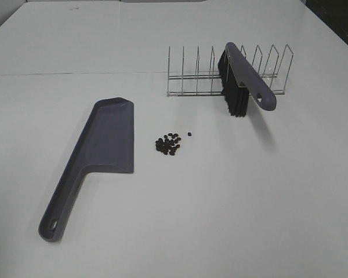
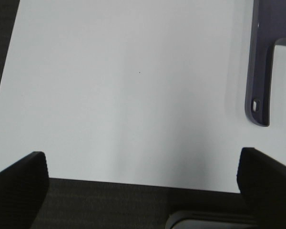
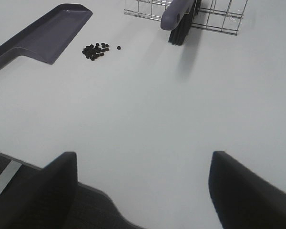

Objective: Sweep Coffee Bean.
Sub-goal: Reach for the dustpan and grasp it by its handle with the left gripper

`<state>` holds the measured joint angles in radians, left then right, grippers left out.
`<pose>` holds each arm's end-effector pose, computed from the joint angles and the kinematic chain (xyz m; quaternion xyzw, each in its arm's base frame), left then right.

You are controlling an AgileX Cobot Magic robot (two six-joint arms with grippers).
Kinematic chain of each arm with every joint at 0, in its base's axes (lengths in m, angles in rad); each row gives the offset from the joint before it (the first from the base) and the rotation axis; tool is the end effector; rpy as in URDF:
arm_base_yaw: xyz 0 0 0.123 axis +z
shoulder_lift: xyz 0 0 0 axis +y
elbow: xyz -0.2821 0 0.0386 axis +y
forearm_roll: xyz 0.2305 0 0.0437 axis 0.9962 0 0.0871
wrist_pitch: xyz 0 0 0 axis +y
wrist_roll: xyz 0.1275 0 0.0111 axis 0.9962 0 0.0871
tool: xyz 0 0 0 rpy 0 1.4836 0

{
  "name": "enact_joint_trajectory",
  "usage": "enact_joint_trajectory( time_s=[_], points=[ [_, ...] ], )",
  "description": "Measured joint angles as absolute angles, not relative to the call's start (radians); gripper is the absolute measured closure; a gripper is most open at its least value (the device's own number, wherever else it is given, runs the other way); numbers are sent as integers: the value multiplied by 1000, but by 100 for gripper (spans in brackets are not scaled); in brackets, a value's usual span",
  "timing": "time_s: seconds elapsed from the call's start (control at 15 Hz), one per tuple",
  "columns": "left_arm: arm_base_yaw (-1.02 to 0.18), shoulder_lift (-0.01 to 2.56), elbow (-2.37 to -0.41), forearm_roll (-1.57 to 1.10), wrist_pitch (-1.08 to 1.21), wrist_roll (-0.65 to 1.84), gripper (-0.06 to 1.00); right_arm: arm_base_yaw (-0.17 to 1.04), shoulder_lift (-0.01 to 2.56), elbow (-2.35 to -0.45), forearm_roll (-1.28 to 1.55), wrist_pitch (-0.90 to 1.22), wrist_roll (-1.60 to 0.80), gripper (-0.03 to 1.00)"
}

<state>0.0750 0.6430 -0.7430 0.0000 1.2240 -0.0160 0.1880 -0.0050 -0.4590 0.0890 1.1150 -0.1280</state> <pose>0.0872 0.0066 0.2793 -0.0439 0.9636 0.0078 0.2637 0.0101 0.0123 0.2344 -0.1398 0.8638 0.0589 0.4805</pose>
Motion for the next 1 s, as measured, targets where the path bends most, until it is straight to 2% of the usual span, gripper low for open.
enact_joint_trajectory(
  time_s=[0.2,0.33,0.67,1.0],
  points=[
    [48,1061,-901,-13,1195,-73,-4,188,-5,-459,89,1115,-128,33],
    [-85,1227,-941,-22,1137,-147,-4,188,-5,-459,89,1115,-128,33],
    [-323,1615,-1014,-8,946,-272,-4,188,-5,-459,89,1115,-128,33],
    [-410,1936,-1129,13,820,-303,-4,188,-5,-459,89,1115,-128,33]
  ],
)
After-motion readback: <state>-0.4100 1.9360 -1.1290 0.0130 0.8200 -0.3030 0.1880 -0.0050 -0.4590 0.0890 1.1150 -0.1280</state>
